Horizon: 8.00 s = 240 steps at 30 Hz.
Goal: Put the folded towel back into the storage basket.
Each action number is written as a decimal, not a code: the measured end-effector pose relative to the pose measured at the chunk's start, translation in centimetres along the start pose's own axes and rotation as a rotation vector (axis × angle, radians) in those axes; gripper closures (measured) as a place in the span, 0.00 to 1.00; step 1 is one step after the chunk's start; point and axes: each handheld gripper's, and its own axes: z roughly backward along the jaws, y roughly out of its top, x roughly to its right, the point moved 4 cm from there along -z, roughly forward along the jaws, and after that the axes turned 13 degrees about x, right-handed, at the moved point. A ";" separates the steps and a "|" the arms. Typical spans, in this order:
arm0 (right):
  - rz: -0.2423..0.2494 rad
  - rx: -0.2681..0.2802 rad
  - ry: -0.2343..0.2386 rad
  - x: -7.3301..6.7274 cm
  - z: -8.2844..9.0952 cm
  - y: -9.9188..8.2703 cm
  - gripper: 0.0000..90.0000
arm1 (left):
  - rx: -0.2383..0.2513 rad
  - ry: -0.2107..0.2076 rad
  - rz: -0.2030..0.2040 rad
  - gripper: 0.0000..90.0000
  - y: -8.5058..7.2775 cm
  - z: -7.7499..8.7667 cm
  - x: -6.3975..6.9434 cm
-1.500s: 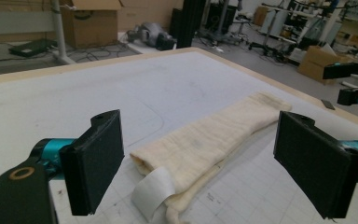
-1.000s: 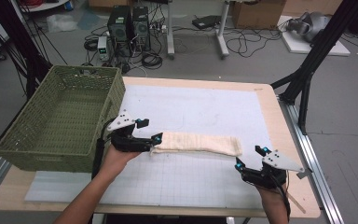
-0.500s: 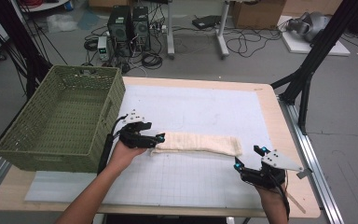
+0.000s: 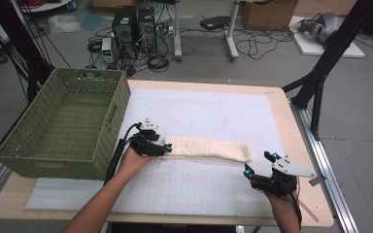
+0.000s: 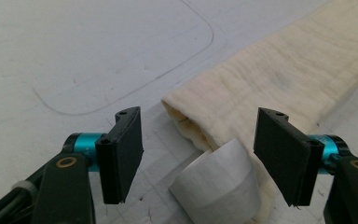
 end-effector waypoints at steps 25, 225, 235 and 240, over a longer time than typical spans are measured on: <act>-0.005 -0.002 -0.001 0.1 0.0 -0.1 0.19 | -0.021 -0.106 -0.089 0.87 -0.6 -0.3 1.8; 0.162 0.096 0.388 -18.0 -33.9 24.3 0.90 | 0.688 0.242 -0.054 0.91 1.4 28.5 -4.9; 0.182 0.076 0.427 -22.0 -37.6 24.9 0.90 | 0.696 0.295 -0.012 0.91 0.7 30.0 -6.2; 0.189 0.047 0.439 -23.7 -39.4 24.4 0.90 | 0.686 0.320 -0.006 0.90 0.3 30.4 -6.7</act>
